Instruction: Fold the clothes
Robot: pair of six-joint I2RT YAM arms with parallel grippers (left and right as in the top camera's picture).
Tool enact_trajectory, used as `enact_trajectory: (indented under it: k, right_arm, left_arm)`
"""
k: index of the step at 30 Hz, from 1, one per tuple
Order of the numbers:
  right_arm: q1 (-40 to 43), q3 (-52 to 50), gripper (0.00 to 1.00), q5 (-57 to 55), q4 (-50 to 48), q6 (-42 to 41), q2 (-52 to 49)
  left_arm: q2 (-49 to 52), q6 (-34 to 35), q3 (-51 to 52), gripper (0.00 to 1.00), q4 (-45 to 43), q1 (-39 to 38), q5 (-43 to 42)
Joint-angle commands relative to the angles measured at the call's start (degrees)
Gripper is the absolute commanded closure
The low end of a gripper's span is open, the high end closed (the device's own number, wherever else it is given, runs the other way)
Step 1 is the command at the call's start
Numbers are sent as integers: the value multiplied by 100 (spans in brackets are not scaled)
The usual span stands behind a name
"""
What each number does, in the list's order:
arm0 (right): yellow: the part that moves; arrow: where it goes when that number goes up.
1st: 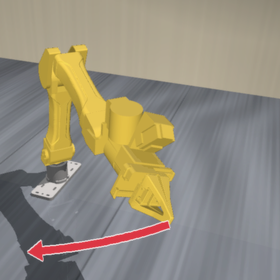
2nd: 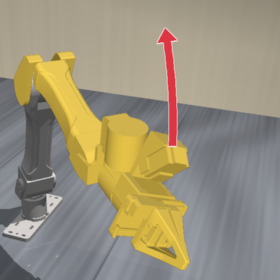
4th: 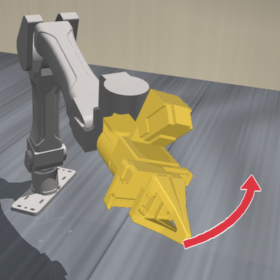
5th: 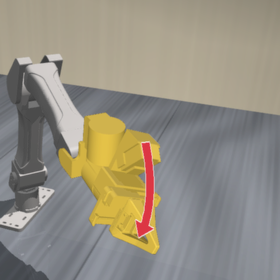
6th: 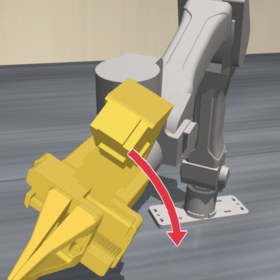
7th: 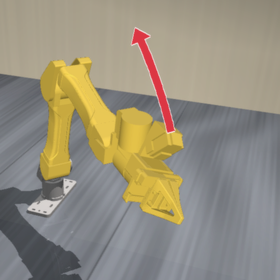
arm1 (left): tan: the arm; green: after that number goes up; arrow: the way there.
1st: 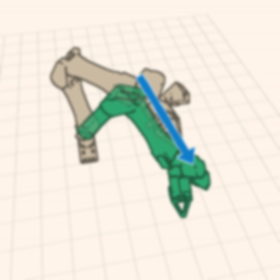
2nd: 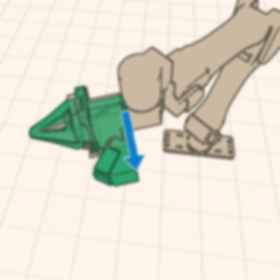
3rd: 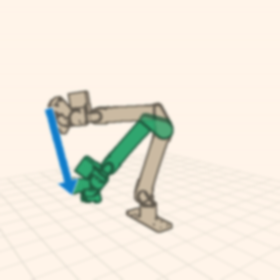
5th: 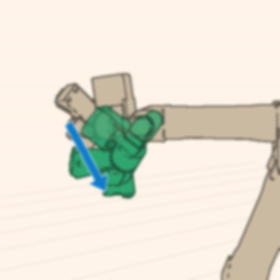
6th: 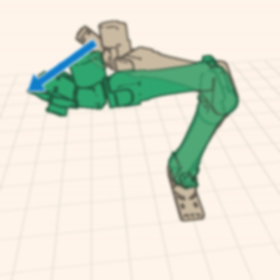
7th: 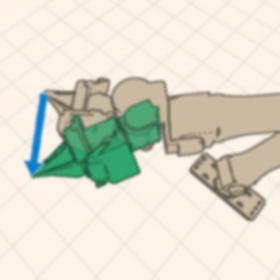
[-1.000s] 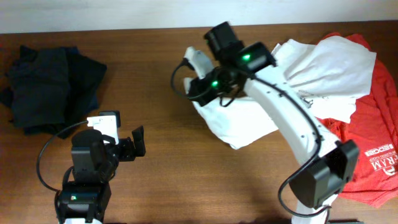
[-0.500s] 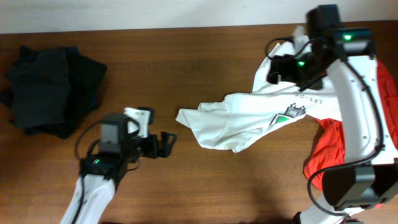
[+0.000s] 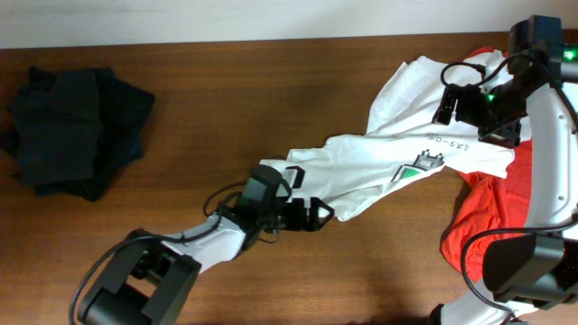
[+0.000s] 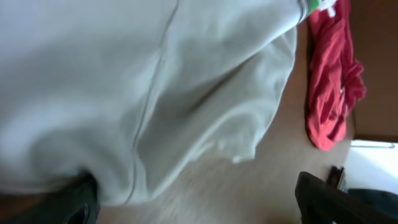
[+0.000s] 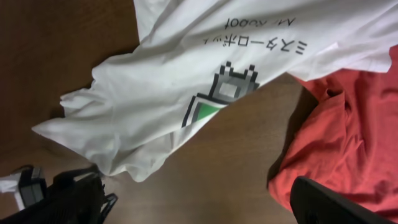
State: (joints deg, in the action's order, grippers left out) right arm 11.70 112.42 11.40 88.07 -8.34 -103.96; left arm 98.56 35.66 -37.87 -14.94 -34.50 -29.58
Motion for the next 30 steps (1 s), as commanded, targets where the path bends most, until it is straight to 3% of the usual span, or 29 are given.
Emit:
enact_trajectory:
  k: [1, 2, 7, 13, 16, 19, 23, 26, 30]
  right_arm:
    - [33, 50, 1, -55, 46, 59, 96]
    - [33, 50, 2, -55, 70, 59, 96]
    - [33, 50, 1, -162, 136, 190, 96]
    - [33, 50, 1, -223, 133, 190, 96]
    - [33, 50, 1, -256, 131, 190, 96]
    - [33, 50, 1, -313, 131, 190, 96]
    - [33, 50, 1, -315, 136, 190, 96]
    - [33, 44, 1, -557, 205, 190, 96]
    - [33, 0, 1, -743, 205, 195, 42]
  left_arm:
    - [271, 122, -11, 9, -457, -278, 920]
    - [275, 122, -11, 20, -732, -302, 1071]
    - [273, 118, -13, 98, -1143, -284, 1294]
    - [188, 31, -63, 99, -1534, 103, 1239]
    - [-243, -798, -356, 99, -1300, 382, 1056]
    - [-986, -2090, -1375, 99, 887, 817, 1978]
    - [-1121, -2529, -2839, 99, 3018, 1591, 2341]
    - [-1121, -2524, -3654, 99, 4245, 2197, 2343]
    - [-1147, -2531, -3720, 99, 4631, 2769, 2347]
